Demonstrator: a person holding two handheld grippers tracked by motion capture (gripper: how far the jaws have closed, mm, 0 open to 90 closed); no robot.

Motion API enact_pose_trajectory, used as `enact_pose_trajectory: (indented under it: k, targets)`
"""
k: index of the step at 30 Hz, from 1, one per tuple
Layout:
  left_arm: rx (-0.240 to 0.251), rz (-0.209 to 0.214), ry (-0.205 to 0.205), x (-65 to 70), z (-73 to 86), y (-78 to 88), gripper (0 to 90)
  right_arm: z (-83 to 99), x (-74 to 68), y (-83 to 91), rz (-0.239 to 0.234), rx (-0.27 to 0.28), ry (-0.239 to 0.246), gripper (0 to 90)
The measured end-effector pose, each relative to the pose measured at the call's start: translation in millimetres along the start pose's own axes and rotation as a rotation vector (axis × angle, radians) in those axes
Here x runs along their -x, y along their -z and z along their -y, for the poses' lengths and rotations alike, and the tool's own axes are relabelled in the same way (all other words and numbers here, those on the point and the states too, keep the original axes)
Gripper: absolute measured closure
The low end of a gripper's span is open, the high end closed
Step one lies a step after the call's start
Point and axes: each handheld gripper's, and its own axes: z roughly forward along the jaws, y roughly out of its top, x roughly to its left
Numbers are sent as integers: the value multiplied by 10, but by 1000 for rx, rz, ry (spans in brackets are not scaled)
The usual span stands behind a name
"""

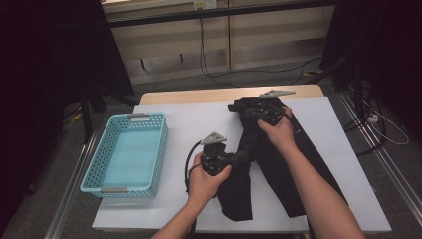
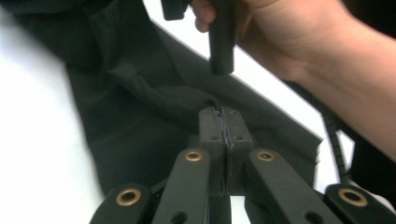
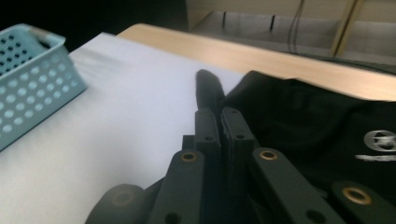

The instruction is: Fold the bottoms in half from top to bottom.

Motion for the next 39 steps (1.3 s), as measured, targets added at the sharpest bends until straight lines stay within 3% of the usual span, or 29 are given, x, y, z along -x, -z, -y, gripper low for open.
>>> enact_pose_trajectory:
  k: [2,4,6,7,8,9,12,17,20,22,25,27,33,39]
  targets:
    - [30,58,-24,173,-190,-122,890,-103,124,131,50,17,5,867]
    - [59,124,-60,321,-362,-250,869,-278,351,360,163,79,-13,866]
    - [71,130,-89,378,-478,-330,660,-393,561,565,278,153,-83,796]
    - [70,130,-90,355,-508,-343,530,-427,639,644,302,196,-118,650]
    - [64,119,-94,313,-515,-337,430,-449,690,689,297,207,-134,526]
    - [62,92,-103,239,-495,-308,370,-449,709,722,296,197,-128,511]
    - [15,73,-87,52,-392,-245,288,-345,655,732,255,118,-53,463]
    - [-33,22,-119,-238,-180,-112,224,70,516,692,164,20,-44,417]
    - [-48,2,-113,-396,-74,-30,203,336,391,678,152,-59,0,395]
    - [-59,-18,-121,-480,-16,20,188,501,305,676,119,-95,16,384]
    - [-74,-53,-138,-580,55,97,176,720,163,682,114,-155,81,374]
    - [-83,-65,-146,-637,97,144,166,849,113,702,88,-170,81,370]
    - [-100,-98,-134,-818,239,288,152,1139,78,800,92,-209,83,368]
    - [-135,-136,-116,-941,374,373,133,1252,7,881,80,-201,107,428]
